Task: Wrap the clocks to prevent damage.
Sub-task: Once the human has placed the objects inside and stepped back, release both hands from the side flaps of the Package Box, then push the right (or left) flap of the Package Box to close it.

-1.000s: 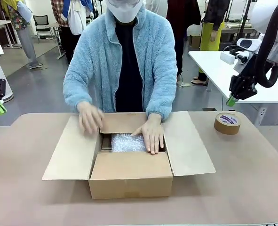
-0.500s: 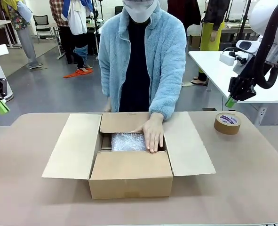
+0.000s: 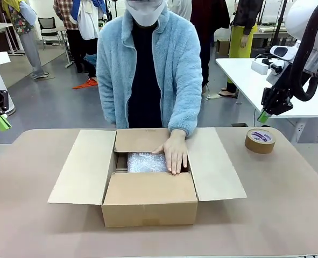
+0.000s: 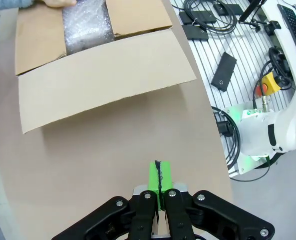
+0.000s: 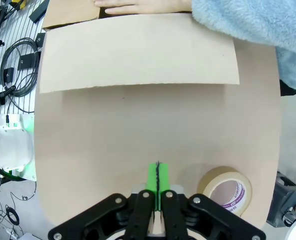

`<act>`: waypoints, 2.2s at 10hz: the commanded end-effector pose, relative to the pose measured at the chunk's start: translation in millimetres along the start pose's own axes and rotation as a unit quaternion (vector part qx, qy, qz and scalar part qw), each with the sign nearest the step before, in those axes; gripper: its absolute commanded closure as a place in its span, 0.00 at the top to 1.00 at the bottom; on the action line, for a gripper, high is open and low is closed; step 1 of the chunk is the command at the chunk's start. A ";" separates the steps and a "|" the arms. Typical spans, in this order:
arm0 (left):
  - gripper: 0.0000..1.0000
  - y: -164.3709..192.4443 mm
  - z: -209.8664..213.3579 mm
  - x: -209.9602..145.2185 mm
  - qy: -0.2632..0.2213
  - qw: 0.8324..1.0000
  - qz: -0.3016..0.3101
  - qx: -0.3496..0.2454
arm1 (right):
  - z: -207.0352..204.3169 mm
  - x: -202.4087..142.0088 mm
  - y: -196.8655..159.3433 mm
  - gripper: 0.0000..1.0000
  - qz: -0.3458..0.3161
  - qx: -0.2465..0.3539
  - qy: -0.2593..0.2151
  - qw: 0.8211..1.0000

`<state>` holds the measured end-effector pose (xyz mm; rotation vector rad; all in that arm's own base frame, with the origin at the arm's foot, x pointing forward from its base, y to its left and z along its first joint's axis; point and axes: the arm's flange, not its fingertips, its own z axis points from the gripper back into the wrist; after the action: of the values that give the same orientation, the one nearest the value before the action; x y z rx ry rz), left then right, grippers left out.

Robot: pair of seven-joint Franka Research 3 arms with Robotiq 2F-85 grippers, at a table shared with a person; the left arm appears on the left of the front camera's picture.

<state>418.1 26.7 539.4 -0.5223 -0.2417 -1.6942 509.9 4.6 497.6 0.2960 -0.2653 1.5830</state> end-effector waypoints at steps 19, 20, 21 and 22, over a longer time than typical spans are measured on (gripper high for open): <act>0.00 -0.2 2.8 -1.9 -0.003 1.000 -0.009 -0.003 | 0.6 -2.0 0.4 0.01 0.002 -0.001 -0.001 1.000; 0.00 -0.2 2.8 -1.9 -0.003 1.000 -0.009 -0.003 | 0.6 -2.0 0.4 0.01 0.002 -0.001 -0.001 1.000; 0.00 -0.2 2.8 -1.9 -0.003 1.000 -0.009 -0.003 | 0.6 -2.0 0.4 0.01 0.002 -0.001 -0.001 1.000; 0.00 -0.2 2.8 -1.9 -0.003 1.000 -0.009 -0.003 | 0.6 -2.0 0.4 0.01 0.002 -0.001 -0.001 1.000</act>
<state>418.1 26.7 539.4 -0.5223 -0.2420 -1.6954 509.9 4.6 497.6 0.2959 -0.2653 1.5830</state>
